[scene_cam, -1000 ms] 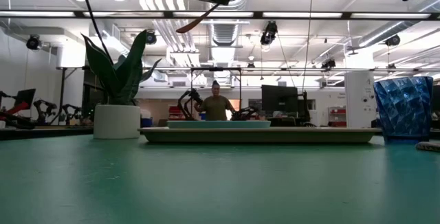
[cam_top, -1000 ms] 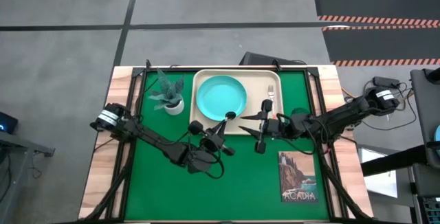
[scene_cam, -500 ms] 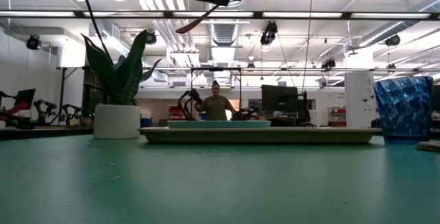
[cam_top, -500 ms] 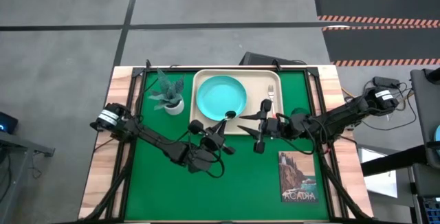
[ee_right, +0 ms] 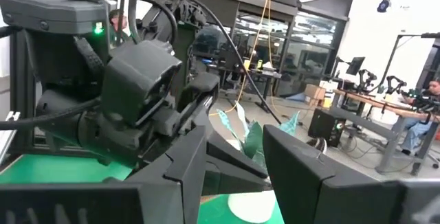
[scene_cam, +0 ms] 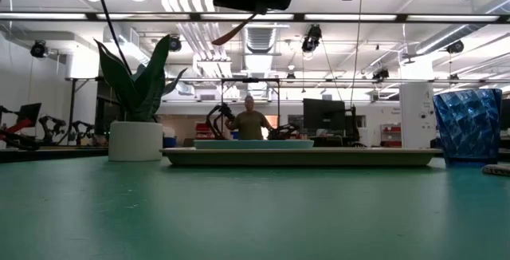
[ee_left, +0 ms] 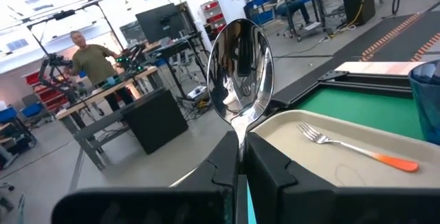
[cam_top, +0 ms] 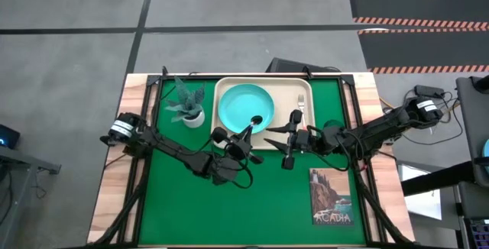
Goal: Pick and place plate/cup/fork/spoon on tray
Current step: Put the orange spoon on the light white tray to the left of the orange fork
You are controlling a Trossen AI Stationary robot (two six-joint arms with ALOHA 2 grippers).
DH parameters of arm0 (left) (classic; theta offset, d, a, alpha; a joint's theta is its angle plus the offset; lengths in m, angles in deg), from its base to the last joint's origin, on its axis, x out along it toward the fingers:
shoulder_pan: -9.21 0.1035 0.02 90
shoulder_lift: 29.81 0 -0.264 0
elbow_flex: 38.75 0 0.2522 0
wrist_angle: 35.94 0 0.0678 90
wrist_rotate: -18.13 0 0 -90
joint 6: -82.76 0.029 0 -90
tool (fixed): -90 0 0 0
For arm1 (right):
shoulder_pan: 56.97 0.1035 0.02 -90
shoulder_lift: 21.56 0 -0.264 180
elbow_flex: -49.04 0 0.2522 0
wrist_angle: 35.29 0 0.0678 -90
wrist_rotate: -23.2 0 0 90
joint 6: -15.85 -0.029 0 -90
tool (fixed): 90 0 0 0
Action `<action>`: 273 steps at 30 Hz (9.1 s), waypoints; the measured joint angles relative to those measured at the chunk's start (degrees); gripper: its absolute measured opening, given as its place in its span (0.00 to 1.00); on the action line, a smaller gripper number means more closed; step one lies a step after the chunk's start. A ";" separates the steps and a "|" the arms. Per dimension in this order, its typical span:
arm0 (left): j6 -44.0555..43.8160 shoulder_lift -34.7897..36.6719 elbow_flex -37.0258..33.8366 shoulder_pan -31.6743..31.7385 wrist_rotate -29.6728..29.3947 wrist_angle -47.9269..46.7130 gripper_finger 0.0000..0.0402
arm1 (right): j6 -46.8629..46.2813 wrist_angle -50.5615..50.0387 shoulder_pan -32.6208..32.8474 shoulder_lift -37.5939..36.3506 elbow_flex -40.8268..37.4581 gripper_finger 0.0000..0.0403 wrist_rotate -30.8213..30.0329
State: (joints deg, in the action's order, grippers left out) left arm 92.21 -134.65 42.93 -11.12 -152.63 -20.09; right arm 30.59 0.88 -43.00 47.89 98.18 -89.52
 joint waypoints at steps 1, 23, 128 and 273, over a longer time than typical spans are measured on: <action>0.01 0.00 0.00 0.03 0.14 0.00 0.00 | 0.19 0.00 -0.01 0.00 0.00 0.34 -0.14; 2.93 0.00 0.51 0.45 8.43 7.24 0.00 | -2.52 0.07 -1.00 0.97 -0.06 0.52 -11.94; -18.12 0.04 -9.91 1.63 59.29 5.84 0.38 | -15.61 -46.23 -7.09 -7.85 4.74 0.03 20.37; -20.80 1.92 -11.30 3.70 23.48 13.49 0.00 | -7.68 -0.10 -5.35 9.09 4.68 0.23 -4.14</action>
State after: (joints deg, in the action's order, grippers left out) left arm 71.41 -132.72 31.63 -7.42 -129.16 -6.60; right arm 22.92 0.78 -48.35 56.98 102.86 -93.66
